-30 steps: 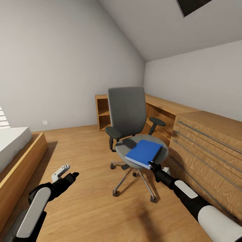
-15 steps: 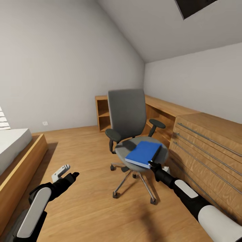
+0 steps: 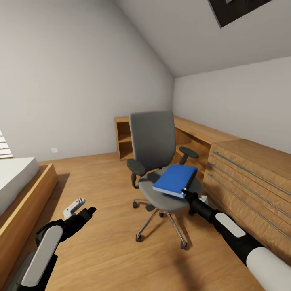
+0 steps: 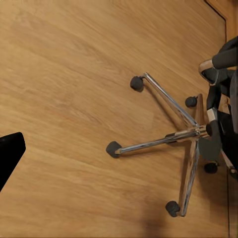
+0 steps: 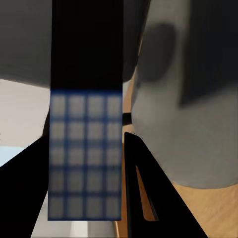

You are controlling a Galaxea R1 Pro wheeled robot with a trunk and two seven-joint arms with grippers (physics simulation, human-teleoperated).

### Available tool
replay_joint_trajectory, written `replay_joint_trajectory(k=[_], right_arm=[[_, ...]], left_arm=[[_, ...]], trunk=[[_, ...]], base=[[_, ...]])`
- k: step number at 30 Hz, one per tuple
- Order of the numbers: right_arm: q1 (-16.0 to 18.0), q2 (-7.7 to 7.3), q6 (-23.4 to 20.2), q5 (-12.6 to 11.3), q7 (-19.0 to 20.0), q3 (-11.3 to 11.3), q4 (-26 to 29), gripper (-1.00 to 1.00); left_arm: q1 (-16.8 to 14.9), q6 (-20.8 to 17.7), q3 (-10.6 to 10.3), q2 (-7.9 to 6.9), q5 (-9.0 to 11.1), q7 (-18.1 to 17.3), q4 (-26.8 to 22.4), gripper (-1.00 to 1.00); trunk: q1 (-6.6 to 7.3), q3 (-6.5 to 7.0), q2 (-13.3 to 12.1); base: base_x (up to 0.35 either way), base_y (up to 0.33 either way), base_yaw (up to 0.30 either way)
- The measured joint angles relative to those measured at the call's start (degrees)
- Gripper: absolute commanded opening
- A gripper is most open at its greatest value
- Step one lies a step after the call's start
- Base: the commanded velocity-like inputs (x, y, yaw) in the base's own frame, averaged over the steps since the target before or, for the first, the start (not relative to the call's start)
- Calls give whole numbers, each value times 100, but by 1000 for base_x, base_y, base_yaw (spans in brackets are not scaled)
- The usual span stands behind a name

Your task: In the bedroom, organize the workspace by keeping the computer under the desk, ensuring the monitor is on the desk, placing the keyboard on the desk next to the monitor, placing the mouse on the desk next to the keyboard, moving the folder from the swivel chair onto the desk next to the mouse, stacking the notebook on top of the folder with the pen on top of the notebook, and positioning the swivel chair next to the desk.

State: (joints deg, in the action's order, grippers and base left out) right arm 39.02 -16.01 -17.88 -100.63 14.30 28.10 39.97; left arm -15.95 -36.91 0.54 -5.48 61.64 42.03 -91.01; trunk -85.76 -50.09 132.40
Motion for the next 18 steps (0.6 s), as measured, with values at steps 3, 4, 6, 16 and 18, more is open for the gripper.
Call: replay_joint_trajectory(k=[3, 4, 6, 16, 18], right_arm=[[-73, -24, 3, 9, -5, 0, 136, -100], [-81, -28, 5, 13, -5, -2, 168, -100], [-106, -55, 18, 31, -13, -2, 308, -100], [-265, -170, 41, 365, -36, 3, 785, -100], [-296, -185, 42, 388, -37, 1, 857, -100]], left_arm=[[0, -1, -48, -2, -1, -1, 2, 100], [0, -2, -58, -2, -2, -2, 2, 100], [0, -4, -79, -3, -1, -4, 9, 100], [0, -6, -96, -3, 7, -7, 27, 100], [0, -6, -95, -3, 9, -6, 28, 100]], trunk=[[66, 54, -120], [88, 72, -160], [132, 108, -241], [352, 287, -642], [395, 323, -722]], base=[[0, 0, 0], [0, 0, 0], [0, 0, 0], [0, 0, 0], [0, 0, 0]])
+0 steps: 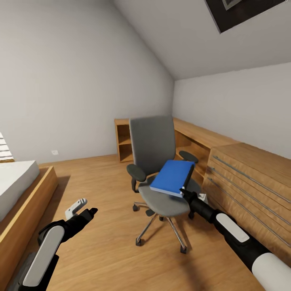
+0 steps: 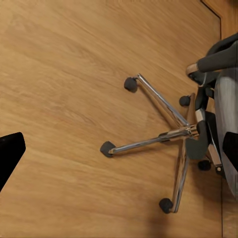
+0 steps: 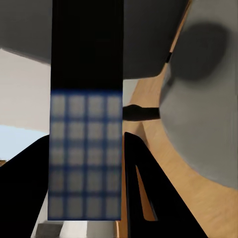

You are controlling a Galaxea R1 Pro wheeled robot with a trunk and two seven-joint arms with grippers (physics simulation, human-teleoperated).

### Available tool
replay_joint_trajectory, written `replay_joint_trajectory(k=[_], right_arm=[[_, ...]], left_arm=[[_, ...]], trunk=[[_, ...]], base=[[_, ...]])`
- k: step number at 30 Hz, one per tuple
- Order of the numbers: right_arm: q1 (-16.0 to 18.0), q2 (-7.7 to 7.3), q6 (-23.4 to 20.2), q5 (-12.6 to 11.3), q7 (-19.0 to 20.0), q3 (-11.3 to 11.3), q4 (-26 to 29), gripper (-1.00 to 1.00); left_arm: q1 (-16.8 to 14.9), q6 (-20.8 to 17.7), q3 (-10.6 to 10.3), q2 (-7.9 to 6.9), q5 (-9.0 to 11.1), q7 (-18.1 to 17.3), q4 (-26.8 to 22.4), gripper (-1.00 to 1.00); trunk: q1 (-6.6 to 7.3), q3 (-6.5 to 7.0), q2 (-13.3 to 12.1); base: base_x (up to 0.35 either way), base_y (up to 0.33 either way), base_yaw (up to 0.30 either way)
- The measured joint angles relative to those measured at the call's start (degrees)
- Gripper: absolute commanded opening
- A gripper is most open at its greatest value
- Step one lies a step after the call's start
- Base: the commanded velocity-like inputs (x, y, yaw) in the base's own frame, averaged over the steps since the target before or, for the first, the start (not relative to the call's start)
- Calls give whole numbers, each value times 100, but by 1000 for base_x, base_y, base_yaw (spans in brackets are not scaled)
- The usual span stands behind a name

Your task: In the bedroom, organize the workspace by keeping the computer under the desk, ensuring the monitor is on the desk, placing the keyboard on the desk next to the monitor, placing the mouse on the desk next to the keyboard, moving the folder from the swivel chair onto the desk next to the mouse, stacking the notebook on top of the folder with the pen on top of the notebook, and positioning the swivel chair next to the desk.

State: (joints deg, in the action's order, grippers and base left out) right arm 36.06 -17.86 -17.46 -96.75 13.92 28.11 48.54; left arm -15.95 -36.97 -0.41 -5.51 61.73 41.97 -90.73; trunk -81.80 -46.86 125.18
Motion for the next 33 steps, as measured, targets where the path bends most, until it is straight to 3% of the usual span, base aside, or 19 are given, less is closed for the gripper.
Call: replay_joint_trajectory(k=[24, 33], right_arm=[[-224, -169, 11, 27, -53, -2, 593, -100], [-331, -416, 58, 24, -358, -2, 1040, -100]], left_arm=[[0, -6, -130, -6, -8, -2, 251, 100], [0, -2, -135, -7, -13, -2, 315, 100]], trunk=[[527, 431, -963], [725, 592, -1324]], base=[[0, 0, 0], [0, 0, 0]])
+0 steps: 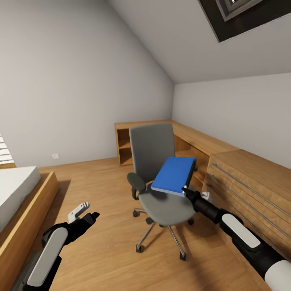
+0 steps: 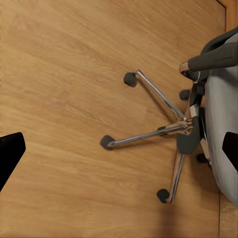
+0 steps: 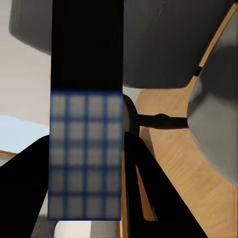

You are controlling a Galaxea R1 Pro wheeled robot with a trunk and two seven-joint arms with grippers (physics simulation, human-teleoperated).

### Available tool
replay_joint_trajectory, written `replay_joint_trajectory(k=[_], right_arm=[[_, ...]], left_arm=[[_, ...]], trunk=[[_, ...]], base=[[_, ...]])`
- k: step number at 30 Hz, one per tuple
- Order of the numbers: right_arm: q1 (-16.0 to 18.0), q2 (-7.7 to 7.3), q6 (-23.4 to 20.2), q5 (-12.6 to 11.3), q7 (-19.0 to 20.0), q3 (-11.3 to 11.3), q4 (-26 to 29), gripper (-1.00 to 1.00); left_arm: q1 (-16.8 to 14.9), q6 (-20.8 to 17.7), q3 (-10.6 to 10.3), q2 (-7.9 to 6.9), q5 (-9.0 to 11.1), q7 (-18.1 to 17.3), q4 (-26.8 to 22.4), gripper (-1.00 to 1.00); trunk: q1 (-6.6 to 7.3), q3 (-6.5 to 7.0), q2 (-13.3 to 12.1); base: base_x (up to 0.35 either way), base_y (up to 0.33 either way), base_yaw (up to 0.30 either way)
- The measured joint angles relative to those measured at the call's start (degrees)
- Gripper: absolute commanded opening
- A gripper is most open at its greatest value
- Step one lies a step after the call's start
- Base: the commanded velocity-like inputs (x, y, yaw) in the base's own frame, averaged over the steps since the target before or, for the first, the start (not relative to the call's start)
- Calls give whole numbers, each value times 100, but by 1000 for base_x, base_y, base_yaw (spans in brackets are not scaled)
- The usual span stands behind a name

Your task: In the bedroom, organize the workspace by keeping the computer under the desk, ensuring the monitor is on the desk, placing the keyboard on the desk next to the monitor, placing the mouse on the desk next to the keyboard, moving the folder from the swivel chair onto the desk next to the mouse, stacking the notebook on top of the folder with the pen on top of the notebook, and positioning the swivel chair next to the desk.

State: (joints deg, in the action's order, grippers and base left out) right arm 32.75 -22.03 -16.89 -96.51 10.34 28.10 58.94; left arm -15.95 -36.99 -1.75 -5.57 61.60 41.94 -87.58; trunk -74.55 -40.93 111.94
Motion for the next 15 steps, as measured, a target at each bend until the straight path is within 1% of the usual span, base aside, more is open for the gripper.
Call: replay_joint_trajectory(k=[2, 3, 5, 6, 7, 8, 9, 10, 11, 13, 15], right_arm=[[-27, -174, -7, 44, -403, 3, 371, -100], [-43, -268, -18, 92, -673, 5, 581, -100], [-64, -368, -27, 142, -985, 7, 829, -100], [-86, -469, -35, 189, -1292, 9, 1101, -100], [-98, -518, -38, 211, -1463, 10, 1254, -100], [-123, -603, -41, 220, -1836, 11, 1559, -100], [-140, -640, -42, 227, -2035, 12, 1719, -100], [-198, -711, -38, 230, -2597, 13, 2122, -100], [-269, -749, -31, 222, -3074, 13, 2406, -100], [-331, -777, -32, 207, -3405, 10, 2605, -100], [-351, -792, -55, 195, -3515, 7, 2694, -100]], left_arm=[[0, 4, -2, 3, 2, 0, 6, 100], [0, 4, -6, 5, -1, 0, 21, 100], [0, 4, -15, 6, -25, 0, 85, 100], [0, 4, -29, 7, -75, -2, 225, 100], [0, 4, -41, 8, -109, -7, 317, 100], [1, 3, -76, 8, -183, -17, 503, 100], [0, 4, -104, 8, -221, -21, 596, 100], [1, 4, -231, 9, -321, -27, 824, 100], [1, 9, -379, 9, -388, -29, 1013, 100], [0, 13, -510, 9, -438, -32, 1330, 100], [0, 38, -648, 12, -506, -33, 1675, 100]], trunk=[[44, 36, -80], [66, 54, -120], [110, 90, -201], [132, 108, -241], [154, 126, -281], [176, 144, -321], [198, 162, -361], [220, 180, -401], [242, 197, -442], [286, 233, -522], [330, 269, -602]], base=[[0, 0, 0], [0, 0, 0], [0, 0, 0], [0, 0, 0], [0, 0, 0], [0, 0, 0], [0, 0, 0], [0, 0, 0], [0, 0, 0], [0, 0, 0], [0, 0, 0]])
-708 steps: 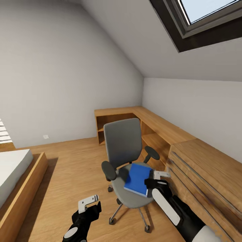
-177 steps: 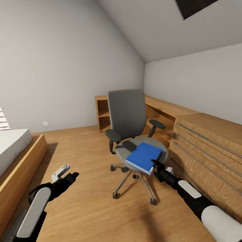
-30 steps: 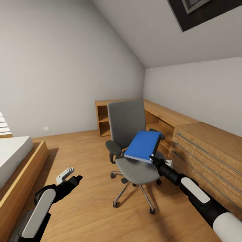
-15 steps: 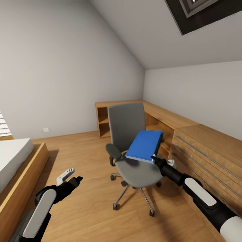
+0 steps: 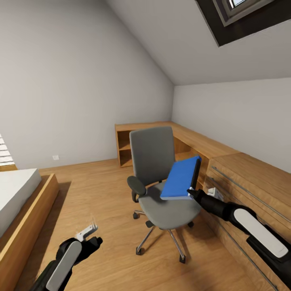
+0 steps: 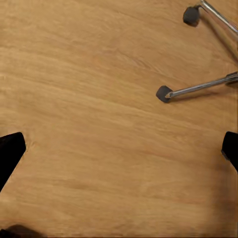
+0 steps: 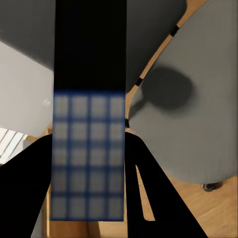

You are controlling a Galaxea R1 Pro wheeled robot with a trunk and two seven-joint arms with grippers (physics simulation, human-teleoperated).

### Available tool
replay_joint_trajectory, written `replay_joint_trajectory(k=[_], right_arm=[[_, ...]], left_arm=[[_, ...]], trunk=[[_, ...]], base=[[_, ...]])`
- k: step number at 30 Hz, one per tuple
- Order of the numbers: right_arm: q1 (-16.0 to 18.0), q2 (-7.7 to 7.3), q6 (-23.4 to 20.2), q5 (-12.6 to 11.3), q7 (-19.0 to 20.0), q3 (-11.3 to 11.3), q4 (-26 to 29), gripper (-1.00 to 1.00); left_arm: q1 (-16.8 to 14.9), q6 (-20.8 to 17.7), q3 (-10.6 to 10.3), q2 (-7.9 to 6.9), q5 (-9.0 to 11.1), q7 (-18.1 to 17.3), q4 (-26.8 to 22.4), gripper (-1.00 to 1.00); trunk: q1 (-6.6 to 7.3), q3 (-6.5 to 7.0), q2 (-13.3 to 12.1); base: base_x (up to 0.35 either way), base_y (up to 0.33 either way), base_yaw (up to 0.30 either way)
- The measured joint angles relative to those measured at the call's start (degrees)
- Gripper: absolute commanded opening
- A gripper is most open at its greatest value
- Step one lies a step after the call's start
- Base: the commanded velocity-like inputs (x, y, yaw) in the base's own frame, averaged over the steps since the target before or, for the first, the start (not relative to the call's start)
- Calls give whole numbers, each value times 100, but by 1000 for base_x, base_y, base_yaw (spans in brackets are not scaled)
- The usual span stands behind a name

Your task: In the bedroom, organize the workspace by keeping the computer under the desk, ensuring the monitor is on the desk, placing the keyboard on the desk next to the monitor, placing the mouse on the desk next to the keyboard, moving the folder from the swivel chair onto the desk next to the mouse, stacking the notebook on top of the folder with the pen on top of the notebook, and positioning the swivel chair next to the desk.

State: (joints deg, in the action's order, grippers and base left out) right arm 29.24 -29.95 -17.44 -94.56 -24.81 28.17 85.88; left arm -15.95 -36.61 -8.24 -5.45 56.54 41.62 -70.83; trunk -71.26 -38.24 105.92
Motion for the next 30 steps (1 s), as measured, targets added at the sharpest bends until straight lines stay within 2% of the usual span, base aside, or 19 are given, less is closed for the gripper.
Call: replay_joint_trajectory(k=[2, 4, 6, 8, 12, 14, 18, 25, 30], right_arm=[[-13, -12, -30, 3, -53, -1, 141, -100], [-23, -24, -89, 8, -81, -2, 284, -100], [-27, -28, -156, 19, -94, -2, 327, -100], [-38, -31, -204, 30, -101, -2, 344, -100], [-73, -31, -237, 57, -106, 3, 364, -100], [-78, -28, -228, 105, -107, 9, 366, -100], [-95, -19, -191, 183, -99, 14, 379, -100], [-100, -20, 44, 198, -108, 15, 384, -100], [-111, -34, 109, 207, -111, -23, 389, -100]], left_arm=[[0, 114, -262, -1, -161, -2, 373, 100], [1, 500, -671, -3, -462, -3, 855, 100], [1, 910, -926, -1, -642, -7, 1233, 100], [1, 1363, -1163, 5, -744, -35, 1641, 100], [1, 2400, -2040, 128, -840, -458, 2782, 100], [2, 2805, -2306, 202, -859, -728, 3177, 100], [1, 3377, -2544, 273, -856, -1049, 3611, 100], [1, 3503, -2540, 266, -853, -1112, 3703, 100], [-1, 3526, -2525, 271, -846, -1115, 3715, 100]], trunk=[[44, 36, -80], [88, 72, -160], [132, 107, -241], [176, 143, -321], [264, 215, -481], [308, 251, -562], [395, 323, -722], [549, 449, -1003], [658, 548, -1204]], base=[[0, 0, 0], [0, 0, 0], [0, 0, 0], [0, 0, 0], [0, 0, 0], [0, 0, 0], [0, 0, 0], [0, 0, -11], [-67, 0, -243]])
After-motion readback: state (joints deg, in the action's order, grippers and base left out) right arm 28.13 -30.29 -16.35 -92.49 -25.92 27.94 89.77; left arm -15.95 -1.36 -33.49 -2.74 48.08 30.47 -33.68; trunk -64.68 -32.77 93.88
